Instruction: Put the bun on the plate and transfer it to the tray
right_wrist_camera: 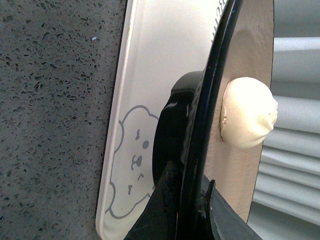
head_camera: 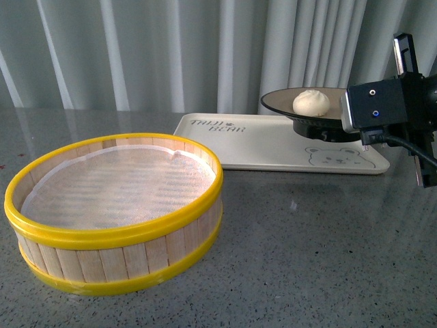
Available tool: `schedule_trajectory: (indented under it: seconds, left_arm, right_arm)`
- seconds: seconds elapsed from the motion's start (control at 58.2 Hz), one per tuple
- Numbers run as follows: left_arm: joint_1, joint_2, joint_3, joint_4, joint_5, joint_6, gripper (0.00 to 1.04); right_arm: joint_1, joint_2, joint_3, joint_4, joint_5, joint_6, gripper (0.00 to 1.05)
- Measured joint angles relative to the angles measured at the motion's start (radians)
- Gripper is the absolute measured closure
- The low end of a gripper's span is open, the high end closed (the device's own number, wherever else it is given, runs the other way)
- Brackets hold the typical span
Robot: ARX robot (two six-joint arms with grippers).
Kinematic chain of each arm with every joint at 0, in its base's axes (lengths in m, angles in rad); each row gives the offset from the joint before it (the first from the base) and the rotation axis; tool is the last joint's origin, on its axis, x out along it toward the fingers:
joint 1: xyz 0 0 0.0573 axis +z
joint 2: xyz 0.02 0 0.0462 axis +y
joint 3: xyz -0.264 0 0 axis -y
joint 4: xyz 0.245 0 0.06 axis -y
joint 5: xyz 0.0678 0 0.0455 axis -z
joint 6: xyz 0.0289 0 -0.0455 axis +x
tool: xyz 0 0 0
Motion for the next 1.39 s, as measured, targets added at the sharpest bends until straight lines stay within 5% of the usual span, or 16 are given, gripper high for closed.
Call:
schedule_trajectory:
  seconds: [1.117, 1.392]
  left_arm:
    - [0.000, 0.000, 0.000, 0.000, 0.000, 0.000, 0.07]
    - [0.000, 0.000, 0.000, 0.000, 0.000, 0.000, 0.07]
  right_arm:
    - [0.015, 0.211, 0.229, -0.093, 0.020, 0.011, 1.02]
    - [0.027, 0.173, 0.163, -0.045, 0.006, 0.069, 0.55]
